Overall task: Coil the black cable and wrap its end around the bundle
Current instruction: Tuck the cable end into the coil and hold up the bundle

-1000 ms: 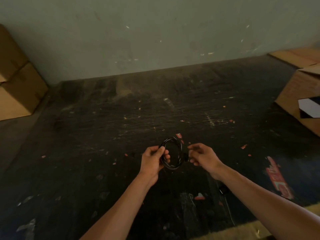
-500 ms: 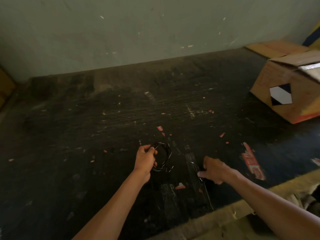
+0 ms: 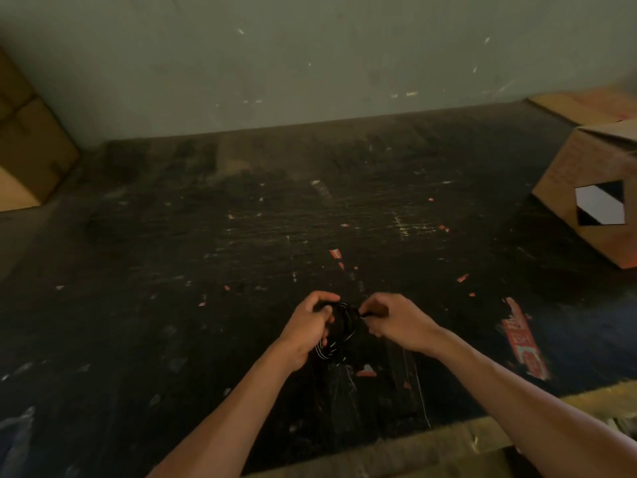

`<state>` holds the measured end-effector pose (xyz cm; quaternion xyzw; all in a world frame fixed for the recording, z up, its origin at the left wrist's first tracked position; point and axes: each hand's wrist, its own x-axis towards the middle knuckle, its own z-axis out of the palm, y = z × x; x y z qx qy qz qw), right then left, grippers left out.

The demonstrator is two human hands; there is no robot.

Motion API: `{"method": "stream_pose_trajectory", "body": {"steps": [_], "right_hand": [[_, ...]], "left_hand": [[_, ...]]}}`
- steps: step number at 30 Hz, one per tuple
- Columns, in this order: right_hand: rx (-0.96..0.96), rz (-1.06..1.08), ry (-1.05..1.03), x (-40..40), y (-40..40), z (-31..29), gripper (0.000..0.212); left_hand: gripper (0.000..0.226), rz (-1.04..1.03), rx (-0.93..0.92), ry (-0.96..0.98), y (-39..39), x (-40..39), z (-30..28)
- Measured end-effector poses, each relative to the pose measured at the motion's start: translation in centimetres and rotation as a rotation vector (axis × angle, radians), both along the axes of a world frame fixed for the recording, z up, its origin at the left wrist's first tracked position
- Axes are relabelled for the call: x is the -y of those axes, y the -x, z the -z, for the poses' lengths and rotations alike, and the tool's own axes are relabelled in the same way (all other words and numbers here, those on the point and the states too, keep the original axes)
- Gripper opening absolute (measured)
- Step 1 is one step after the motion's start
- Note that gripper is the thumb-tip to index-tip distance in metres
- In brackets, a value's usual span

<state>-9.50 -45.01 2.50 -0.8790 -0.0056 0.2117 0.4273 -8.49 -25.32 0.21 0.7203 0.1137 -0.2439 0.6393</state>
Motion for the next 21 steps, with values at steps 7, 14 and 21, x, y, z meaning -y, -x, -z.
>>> {"method": "stream_pose_trajectory", "body": {"steps": [7, 14, 21], "right_hand": [[0.269, 0.018, -0.132, -4.1, -1.8, -1.8, 0.011], [0.383, -0.079, -0.151, -5.4, -2.5, -2.4, 0.029], [0.362, -0.078, -0.281, -5.8, -2.6, -1.7, 0.028]], "left_hand": [[0.028, 0.031, 0.083, 0.01, -0.1, -0.7, -1.9], [0.029, -0.037, 0.217, -0.021, -0.1, -2.2, -3.0], [0.026, 0.064, 0.354, -0.18, -0.2, -2.5, -3.6]]}}
